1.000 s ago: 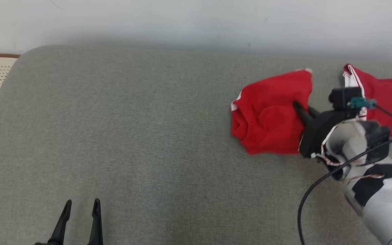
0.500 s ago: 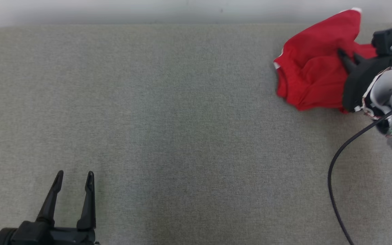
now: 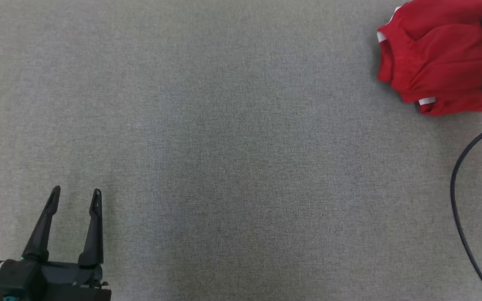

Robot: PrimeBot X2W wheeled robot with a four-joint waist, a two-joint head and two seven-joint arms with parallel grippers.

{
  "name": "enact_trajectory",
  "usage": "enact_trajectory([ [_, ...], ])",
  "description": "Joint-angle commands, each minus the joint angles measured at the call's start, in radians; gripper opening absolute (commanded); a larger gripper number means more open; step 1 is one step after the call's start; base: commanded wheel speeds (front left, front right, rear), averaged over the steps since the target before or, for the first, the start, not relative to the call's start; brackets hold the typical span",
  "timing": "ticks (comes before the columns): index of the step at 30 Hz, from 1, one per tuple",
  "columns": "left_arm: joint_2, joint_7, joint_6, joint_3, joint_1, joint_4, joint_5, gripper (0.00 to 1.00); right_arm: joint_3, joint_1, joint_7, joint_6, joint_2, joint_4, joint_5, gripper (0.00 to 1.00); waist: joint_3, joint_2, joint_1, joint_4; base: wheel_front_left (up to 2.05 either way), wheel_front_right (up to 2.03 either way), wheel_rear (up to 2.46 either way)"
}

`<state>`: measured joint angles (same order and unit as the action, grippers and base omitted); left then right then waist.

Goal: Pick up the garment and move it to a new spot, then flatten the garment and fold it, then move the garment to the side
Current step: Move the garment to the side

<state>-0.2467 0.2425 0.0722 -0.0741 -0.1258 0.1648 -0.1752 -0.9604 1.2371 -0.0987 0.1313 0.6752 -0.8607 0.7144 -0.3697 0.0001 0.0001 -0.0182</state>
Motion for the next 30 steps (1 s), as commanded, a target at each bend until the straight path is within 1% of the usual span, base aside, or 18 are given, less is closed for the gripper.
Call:
enact_trajectory([
  [1,-0.010,-0.003,0.002,0.007,-0.005,0.011,0.005,1.00,-0.019,0.019,-0.010,-0.001,0.016,0.008,0.008,0.00,-0.016,-0.0001,-0.0001,-0.004,0.00,0.00,0.00],
  [6,-0.023,-0.012,0.006,0.013,-0.009,0.045,0.010,1.00,-0.064,0.057,-0.021,-0.001,0.065,0.030,0.038,0.00,-0.043,-0.0001,-0.0001,-0.009,0.00,0.00,0.00],
  [15,-0.044,-0.025,0.017,0.024,-0.006,0.089,0.011,1.00,-0.140,0.135,-0.007,-0.001,0.131,0.043,0.026,0.00,-0.072,-0.0001,-0.0001,-0.025,0.00,0.00,0.00],
  [22,-0.051,-0.028,0.017,0.027,-0.003,0.101,0.006,1.00,-0.176,0.167,-0.011,-0.001,0.138,0.042,0.039,0.00,-0.084,-0.0001,-0.0001,-0.035,0.00,0.00,0.00],
  [27,-0.055,-0.028,0.019,0.023,-0.009,0.101,-0.001,1.00,-0.198,0.174,-0.022,-0.001,0.136,0.019,0.052,0.00,-0.093,-0.0001,-0.0001,-0.033,0.00,0.00,0.00],
  [28,-0.054,-0.027,0.020,0.022,-0.010,0.099,-0.002,1.00,-0.201,0.175,-0.026,-0.001,0.136,0.012,0.049,0.26,-0.094,-0.0001,-0.0001,-0.032,0.00,0.00,0.00],
  [29,-0.054,-0.026,0.021,0.022,-0.010,0.097,-0.003,1.00,-0.206,0.172,-0.034,-0.001,0.132,0.007,0.051,0.42,-0.095,-0.0001,-0.0001,-0.031,0.00,0.00,0.00],
  [30,-0.053,-0.025,0.022,0.021,-0.010,0.095,-0.004,1.00,-0.208,0.167,-0.041,-0.001,0.129,0.003,0.059,0.86,-0.094,-0.0001,-0.0001,-0.031,0.00,0.00,0.00],
])
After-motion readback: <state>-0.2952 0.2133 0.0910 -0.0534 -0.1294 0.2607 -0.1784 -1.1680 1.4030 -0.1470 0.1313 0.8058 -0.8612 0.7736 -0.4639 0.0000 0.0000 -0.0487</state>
